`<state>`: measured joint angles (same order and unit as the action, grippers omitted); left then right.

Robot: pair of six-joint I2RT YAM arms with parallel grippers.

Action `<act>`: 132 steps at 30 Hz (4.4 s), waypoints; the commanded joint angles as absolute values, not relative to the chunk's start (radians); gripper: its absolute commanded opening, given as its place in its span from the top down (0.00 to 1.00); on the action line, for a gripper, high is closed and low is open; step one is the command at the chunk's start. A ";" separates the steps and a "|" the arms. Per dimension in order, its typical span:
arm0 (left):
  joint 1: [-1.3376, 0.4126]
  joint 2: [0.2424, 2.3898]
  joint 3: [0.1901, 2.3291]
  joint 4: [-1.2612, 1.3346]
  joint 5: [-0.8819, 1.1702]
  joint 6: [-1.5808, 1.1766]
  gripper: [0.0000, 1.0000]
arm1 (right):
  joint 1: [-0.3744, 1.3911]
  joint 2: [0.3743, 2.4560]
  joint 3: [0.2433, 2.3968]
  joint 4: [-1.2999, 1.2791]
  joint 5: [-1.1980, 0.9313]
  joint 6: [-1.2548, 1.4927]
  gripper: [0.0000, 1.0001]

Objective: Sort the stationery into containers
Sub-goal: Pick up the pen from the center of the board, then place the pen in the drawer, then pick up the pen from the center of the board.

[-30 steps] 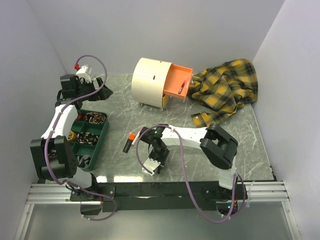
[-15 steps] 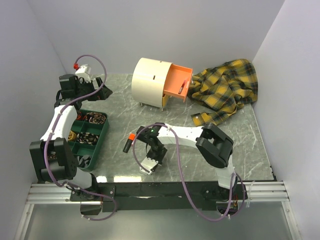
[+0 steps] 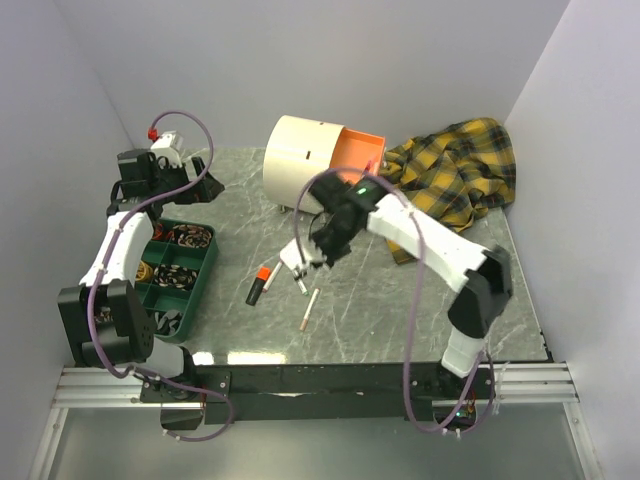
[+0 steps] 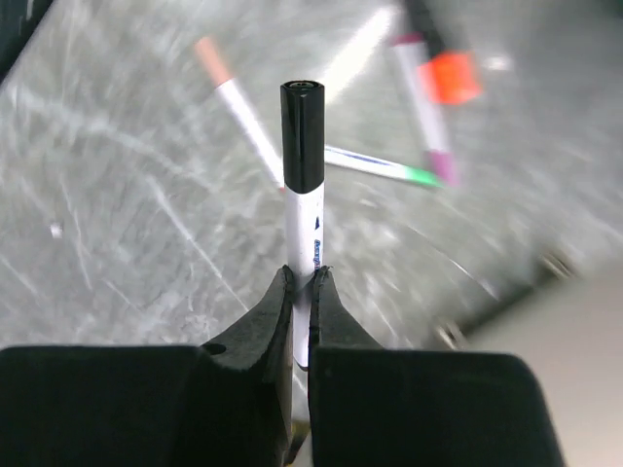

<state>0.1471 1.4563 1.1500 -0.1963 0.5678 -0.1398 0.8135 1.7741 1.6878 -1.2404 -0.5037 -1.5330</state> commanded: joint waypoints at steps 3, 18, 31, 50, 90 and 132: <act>0.150 1.394 1.152 -0.193 0.574 -0.113 0.00 | 0.720 1.622 1.825 -1.096 -0.774 -1.049 1.00; 0.163 1.388 1.152 -0.181 0.601 -0.136 0.01 | 0.347 1.545 1.697 -0.180 -0.592 0.178 1.00; 0.173 1.393 1.143 -0.178 0.603 -0.141 0.01 | 0.253 1.701 1.722 -0.170 -0.511 0.270 1.00; 0.184 1.411 1.150 -0.169 0.612 -0.144 0.01 | 0.255 1.752 1.738 -0.190 -0.475 0.216 0.51; 0.189 1.278 1.026 -0.166 0.658 -0.126 0.00 | 1.058 1.976 1.555 -1.144 -0.281 -1.652 0.60; 0.215 1.273 0.992 -0.155 0.638 -0.138 0.01 | 1.016 2.071 1.485 -1.037 -0.305 -1.525 1.00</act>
<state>0.2066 1.2972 0.9920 -0.1696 0.6304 -0.1440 1.0466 2.0644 1.5139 -1.0122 -0.2558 -1.5681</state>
